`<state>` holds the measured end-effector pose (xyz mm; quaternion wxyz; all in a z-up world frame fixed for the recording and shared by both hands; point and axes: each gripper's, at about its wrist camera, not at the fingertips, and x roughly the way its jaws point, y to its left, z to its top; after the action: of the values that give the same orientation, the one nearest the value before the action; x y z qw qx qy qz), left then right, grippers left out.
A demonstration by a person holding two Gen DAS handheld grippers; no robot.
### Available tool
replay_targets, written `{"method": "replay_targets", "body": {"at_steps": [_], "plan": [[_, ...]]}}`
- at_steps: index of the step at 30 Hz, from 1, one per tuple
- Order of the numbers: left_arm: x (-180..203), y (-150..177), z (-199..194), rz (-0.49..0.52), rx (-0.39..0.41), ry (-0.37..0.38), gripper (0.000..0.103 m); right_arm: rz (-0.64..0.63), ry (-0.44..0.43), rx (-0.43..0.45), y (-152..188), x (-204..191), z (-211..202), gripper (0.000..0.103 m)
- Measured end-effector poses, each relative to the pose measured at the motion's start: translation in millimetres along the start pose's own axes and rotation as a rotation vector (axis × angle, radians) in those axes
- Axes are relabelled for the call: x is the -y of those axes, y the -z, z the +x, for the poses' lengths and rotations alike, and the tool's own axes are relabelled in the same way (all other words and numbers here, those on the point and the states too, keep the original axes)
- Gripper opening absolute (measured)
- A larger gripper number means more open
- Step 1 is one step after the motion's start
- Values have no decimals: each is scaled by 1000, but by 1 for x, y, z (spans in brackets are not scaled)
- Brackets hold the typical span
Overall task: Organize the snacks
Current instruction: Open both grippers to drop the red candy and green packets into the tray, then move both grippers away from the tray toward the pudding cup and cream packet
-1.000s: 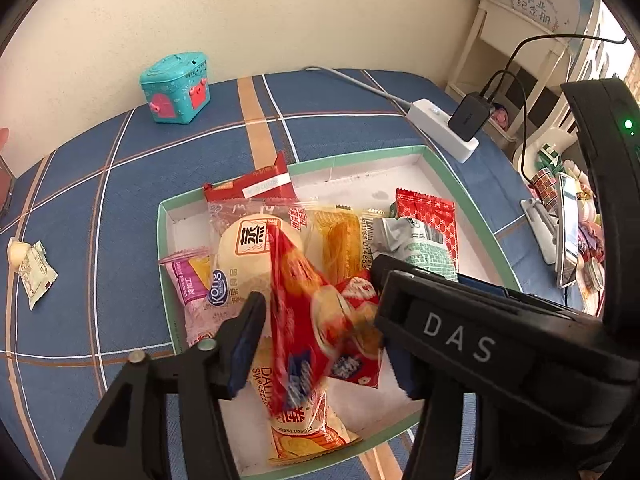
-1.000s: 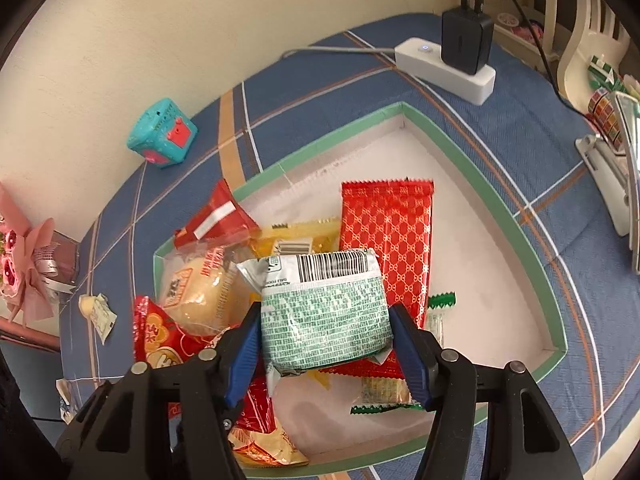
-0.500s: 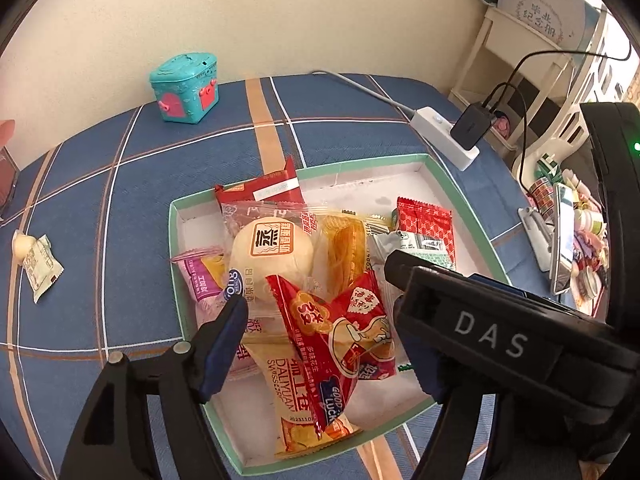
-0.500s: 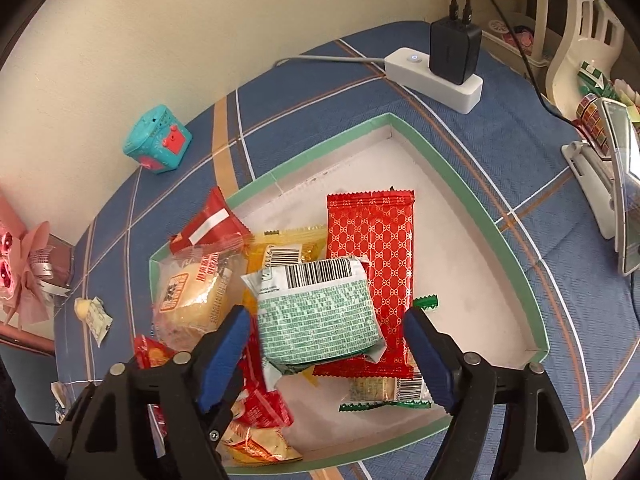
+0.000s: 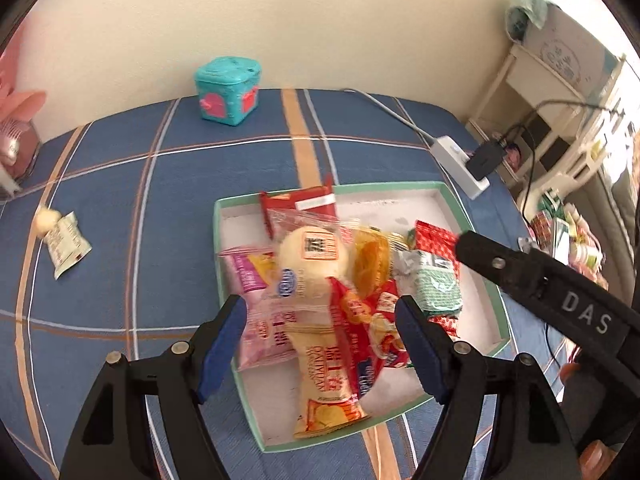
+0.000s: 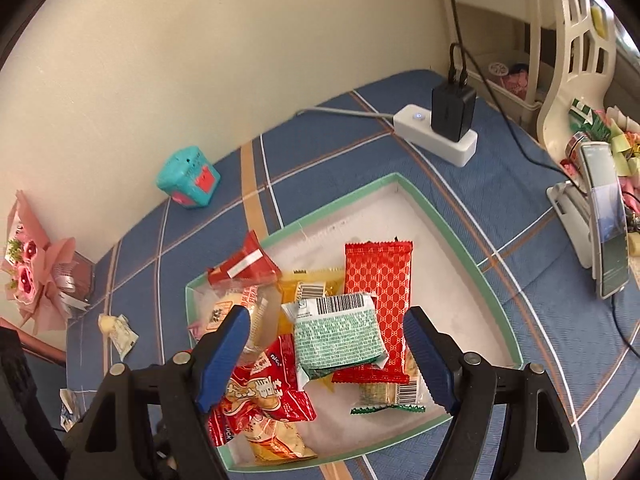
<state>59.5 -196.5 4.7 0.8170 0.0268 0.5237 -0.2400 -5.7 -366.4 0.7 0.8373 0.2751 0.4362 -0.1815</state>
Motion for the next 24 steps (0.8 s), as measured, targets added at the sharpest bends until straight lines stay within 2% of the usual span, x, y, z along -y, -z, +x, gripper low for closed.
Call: {"method": "replay_targets", "body": {"at_steps": [12,18,24], "plan": [[-69,-5,-21,-197,52,-90,80,-57,0,-29,6,-13,7,82],[-91,-4,-30,-246,76,-130,81,-99,-6,-35,11,-24,7,82],[-99,-3,-34,-264,87,-138,82,-133,-3,-38,14,-32,8,82]]}}
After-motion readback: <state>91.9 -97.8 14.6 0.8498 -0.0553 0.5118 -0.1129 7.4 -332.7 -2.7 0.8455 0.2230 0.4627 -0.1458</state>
